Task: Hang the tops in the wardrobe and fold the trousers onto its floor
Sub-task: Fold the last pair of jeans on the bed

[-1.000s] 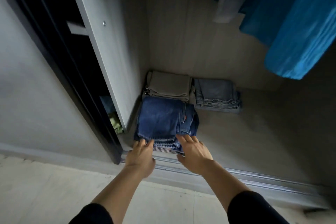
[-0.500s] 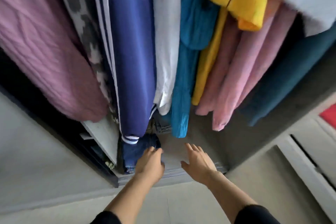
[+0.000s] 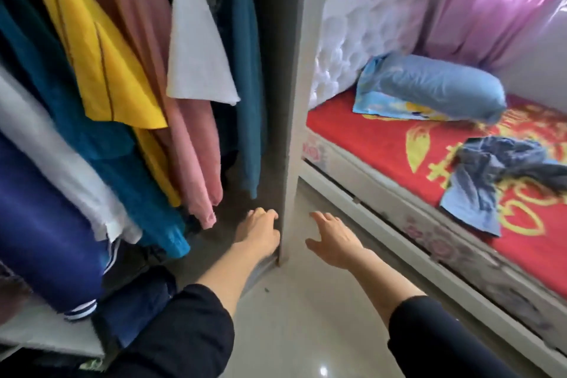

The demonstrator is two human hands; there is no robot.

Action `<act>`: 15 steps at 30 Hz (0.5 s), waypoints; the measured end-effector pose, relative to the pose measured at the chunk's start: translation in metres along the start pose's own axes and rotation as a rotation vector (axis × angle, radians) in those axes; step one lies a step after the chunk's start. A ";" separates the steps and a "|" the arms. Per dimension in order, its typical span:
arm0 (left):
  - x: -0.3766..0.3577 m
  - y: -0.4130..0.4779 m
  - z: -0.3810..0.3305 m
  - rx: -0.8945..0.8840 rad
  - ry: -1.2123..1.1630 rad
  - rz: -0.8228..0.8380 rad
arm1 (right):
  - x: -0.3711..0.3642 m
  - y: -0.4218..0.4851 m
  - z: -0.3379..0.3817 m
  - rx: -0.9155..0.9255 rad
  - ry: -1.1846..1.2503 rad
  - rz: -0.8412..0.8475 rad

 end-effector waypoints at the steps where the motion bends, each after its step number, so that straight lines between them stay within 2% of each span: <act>1: -0.005 0.006 -0.029 -0.037 0.012 0.014 | 0.010 -0.006 -0.025 -0.042 0.002 -0.006; 15: -0.106 0.053 -0.430 -0.388 0.083 0.200 | 0.156 -0.104 -0.382 -0.421 0.066 -0.105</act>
Point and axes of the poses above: each hand's wrist, its own y-axis towards the middle knuckle, its own x-axis out of the back of the hand, z = x × y, the point moved 6 cm from there along y, towards the middle knuckle, and after that the axes turned 9 degrees about x, right-handed, at the moved point
